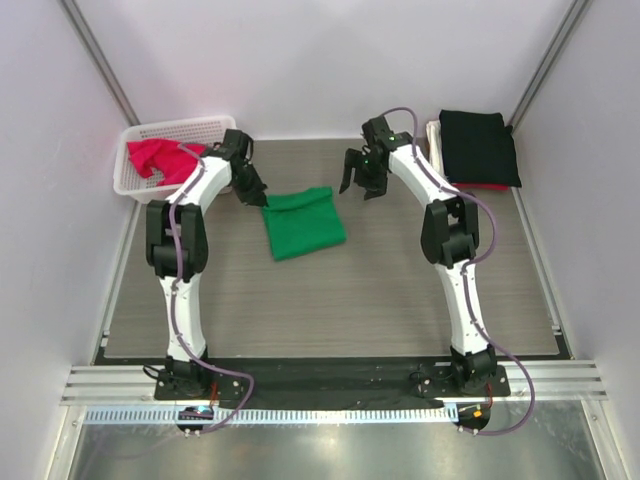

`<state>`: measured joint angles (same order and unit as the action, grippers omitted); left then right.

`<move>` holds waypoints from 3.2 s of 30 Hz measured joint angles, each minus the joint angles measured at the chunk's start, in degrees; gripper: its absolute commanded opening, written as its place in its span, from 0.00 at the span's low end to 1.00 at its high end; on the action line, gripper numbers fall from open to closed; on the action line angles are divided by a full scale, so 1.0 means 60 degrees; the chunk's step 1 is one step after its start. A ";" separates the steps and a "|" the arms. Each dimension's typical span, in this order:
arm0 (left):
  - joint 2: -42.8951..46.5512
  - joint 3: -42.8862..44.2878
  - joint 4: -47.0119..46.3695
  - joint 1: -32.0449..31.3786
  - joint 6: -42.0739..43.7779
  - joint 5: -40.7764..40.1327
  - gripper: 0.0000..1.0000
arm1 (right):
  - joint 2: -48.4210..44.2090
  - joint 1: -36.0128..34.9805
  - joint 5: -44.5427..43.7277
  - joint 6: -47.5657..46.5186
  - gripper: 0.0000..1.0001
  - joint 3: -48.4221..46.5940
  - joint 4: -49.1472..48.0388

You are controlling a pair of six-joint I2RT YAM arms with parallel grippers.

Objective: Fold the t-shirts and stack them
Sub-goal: Fold the tshirt

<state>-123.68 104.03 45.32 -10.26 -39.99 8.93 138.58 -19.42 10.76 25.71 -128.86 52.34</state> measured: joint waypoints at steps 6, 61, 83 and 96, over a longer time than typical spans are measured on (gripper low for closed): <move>-0.0718 0.1078 0.0233 0.0423 0.0098 -0.0208 0.44 | -0.0863 0.0273 0.0011 -0.0080 0.79 0.1384 -0.0721; 0.8670 -0.8346 -0.2204 -0.4397 -0.1453 0.0827 0.48 | -0.9650 -0.1104 0.2113 0.0262 0.55 1.3096 -0.3577; 0.2149 -0.3829 -0.4131 -0.4441 -0.1464 0.0754 0.41 | -0.3810 0.0481 0.2739 -0.0514 0.50 0.8233 -0.3344; 0.0175 -0.2758 -0.4113 -0.2889 -0.0725 0.1326 0.38 | -0.3096 0.0925 0.4193 -0.0579 0.70 0.7439 -0.3446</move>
<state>-122.63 87.48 20.64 -27.59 -44.34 16.88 120.01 -13.87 35.92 22.24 -84.23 31.66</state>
